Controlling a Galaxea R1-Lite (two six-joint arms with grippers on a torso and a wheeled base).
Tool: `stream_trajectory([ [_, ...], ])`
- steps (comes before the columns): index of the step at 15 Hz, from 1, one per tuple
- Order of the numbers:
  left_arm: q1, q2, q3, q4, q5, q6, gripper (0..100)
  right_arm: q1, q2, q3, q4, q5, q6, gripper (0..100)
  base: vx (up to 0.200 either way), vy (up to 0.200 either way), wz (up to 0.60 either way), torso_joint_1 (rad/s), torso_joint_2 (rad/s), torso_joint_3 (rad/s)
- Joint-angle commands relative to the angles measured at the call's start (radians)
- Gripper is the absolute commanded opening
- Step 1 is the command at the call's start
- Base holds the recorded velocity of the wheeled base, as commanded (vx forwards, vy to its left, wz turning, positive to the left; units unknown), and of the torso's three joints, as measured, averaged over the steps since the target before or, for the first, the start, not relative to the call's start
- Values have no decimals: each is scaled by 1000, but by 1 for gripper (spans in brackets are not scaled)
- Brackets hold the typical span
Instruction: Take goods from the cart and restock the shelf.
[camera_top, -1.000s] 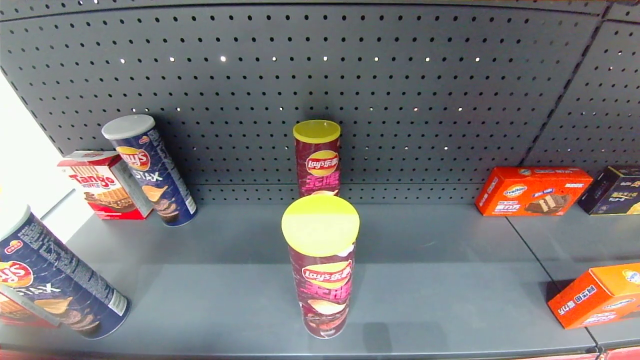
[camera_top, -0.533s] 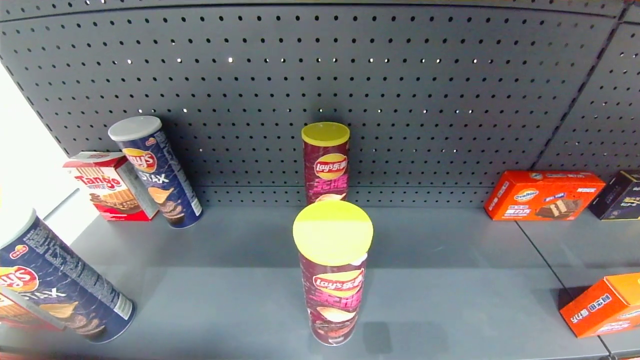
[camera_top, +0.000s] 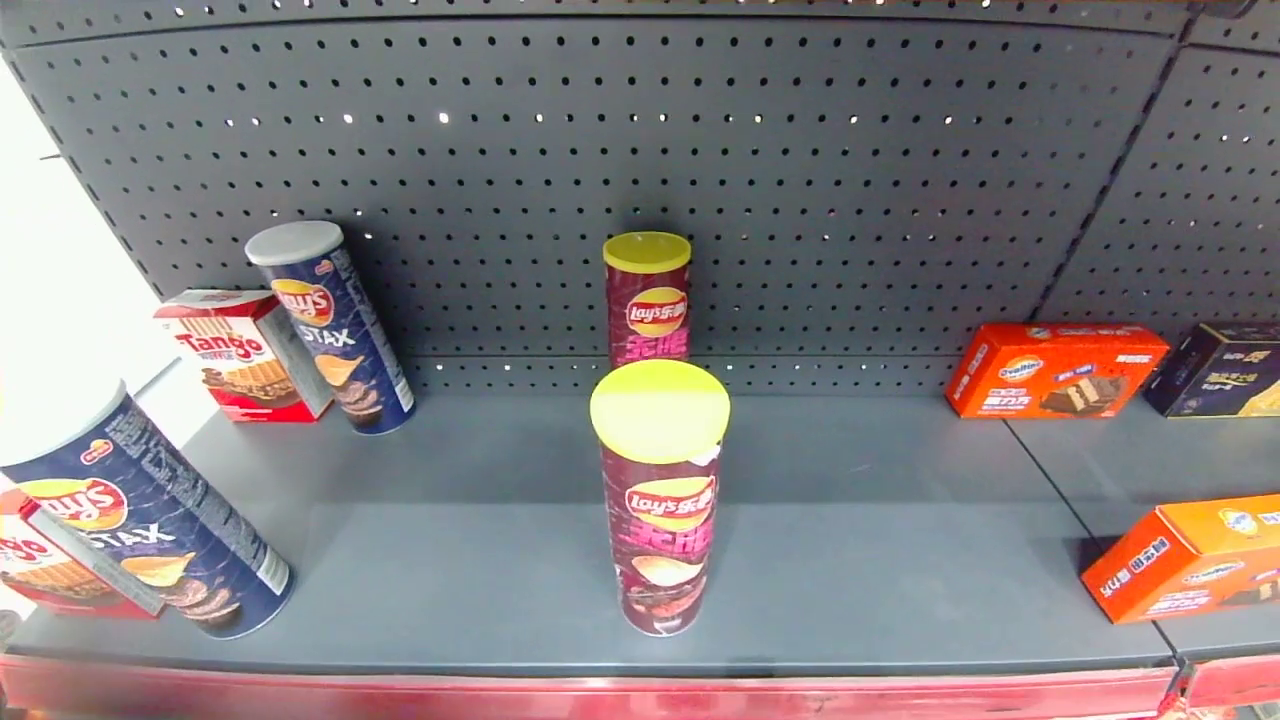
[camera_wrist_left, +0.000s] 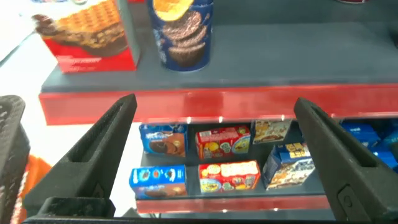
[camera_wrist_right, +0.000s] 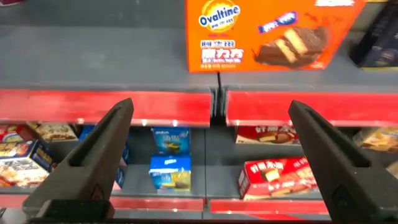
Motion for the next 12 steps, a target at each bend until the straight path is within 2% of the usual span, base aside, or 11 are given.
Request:
stream_trajectory([
  [1, -2, 0, 0, 0, -3, 3, 100, 0, 3, 0, 0, 1, -1, 100, 0, 0, 0, 0, 0, 0],
  [2, -2, 0, 0, 0, -4, 6, 100, 0, 3, 0, 0, 1, -1, 100, 0, 0, 0, 0, 0, 0],
  [5, 0, 0, 0, 0, 8, -6, 100, 0, 3, 0, 0, 1, -1, 100, 0, 200, 0, 4, 1, 5],
  [12, 0, 0, 0, 0, 6, -3, 100, 0, 3, 0, 0, 1, -1, 100, 0, 0, 0, 0, 0, 0],
])
